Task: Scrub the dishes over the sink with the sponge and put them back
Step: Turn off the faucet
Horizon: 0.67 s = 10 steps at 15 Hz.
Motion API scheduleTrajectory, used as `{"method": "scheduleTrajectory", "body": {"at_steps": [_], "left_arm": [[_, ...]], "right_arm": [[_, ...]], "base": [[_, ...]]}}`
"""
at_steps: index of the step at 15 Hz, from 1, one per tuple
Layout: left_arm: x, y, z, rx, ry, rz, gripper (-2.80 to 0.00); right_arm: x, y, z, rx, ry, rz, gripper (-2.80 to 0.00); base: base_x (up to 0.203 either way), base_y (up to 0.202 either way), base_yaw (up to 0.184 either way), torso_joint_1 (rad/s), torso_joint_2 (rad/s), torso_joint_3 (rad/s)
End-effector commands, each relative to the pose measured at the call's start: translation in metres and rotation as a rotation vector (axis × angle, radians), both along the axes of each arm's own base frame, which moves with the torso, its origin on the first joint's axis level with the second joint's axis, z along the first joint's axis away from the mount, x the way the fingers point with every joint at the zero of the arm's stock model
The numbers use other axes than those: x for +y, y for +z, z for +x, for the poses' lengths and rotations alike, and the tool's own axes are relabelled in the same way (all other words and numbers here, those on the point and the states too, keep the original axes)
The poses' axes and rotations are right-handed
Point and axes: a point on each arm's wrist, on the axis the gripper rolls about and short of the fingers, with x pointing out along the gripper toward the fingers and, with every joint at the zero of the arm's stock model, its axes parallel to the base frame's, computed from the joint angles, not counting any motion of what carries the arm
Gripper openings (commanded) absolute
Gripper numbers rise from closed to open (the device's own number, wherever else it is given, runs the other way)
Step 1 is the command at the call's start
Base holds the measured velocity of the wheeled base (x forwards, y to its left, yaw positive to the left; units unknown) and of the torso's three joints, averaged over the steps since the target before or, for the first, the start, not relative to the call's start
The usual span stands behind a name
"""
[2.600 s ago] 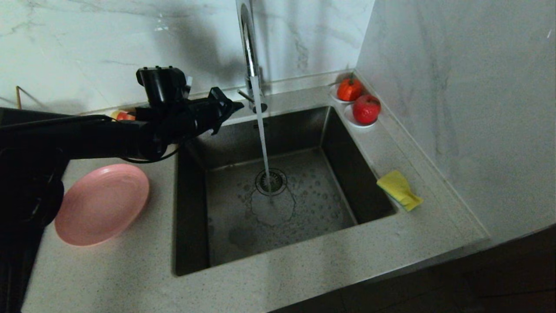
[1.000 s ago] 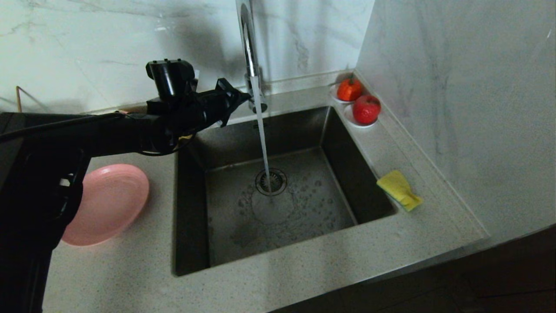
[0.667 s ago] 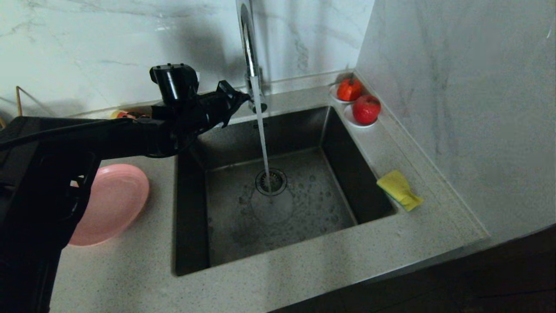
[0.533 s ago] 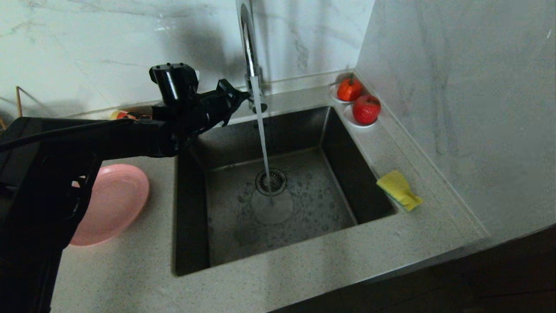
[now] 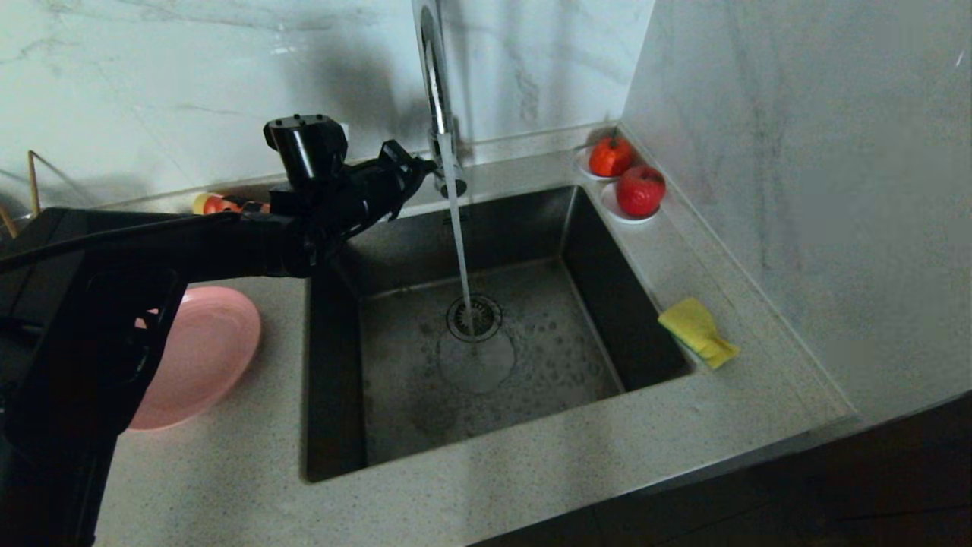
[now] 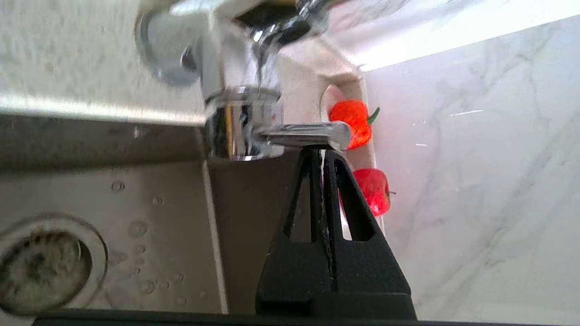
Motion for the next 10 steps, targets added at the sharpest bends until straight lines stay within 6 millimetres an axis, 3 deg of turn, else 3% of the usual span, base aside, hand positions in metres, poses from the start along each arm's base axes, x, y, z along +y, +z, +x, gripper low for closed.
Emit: {"method": "scheduleTrajectory", "body": {"at_steps": [1, 6, 10], "left_arm": [[0.000, -0.001, 0.001, -0.020, 0.018, 0.015, -2.80], [0.003, -0.011, 0.009, -0.046, 0.030, 0.030, -2.80], [0.013, -0.006, 0.010, -0.101, 0.053, 0.041, -2.80]], "right_arm": [[0.000, 0.000, 0.000, 0.001, 0.001, -0.001, -2.80], [0.000, 0.000, 0.000, 0.001, 0.001, -0.001, -2.80], [0.000, 0.000, 0.000, 0.001, 0.001, -0.001, -2.80]], "base": [[0.000, 0.000, 0.000, 0.000, 0.00, 0.000], [0.000, 0.000, 0.000, 0.000, 0.00, 0.000], [0.000, 0.000, 0.000, 0.000, 0.00, 0.000]]}}
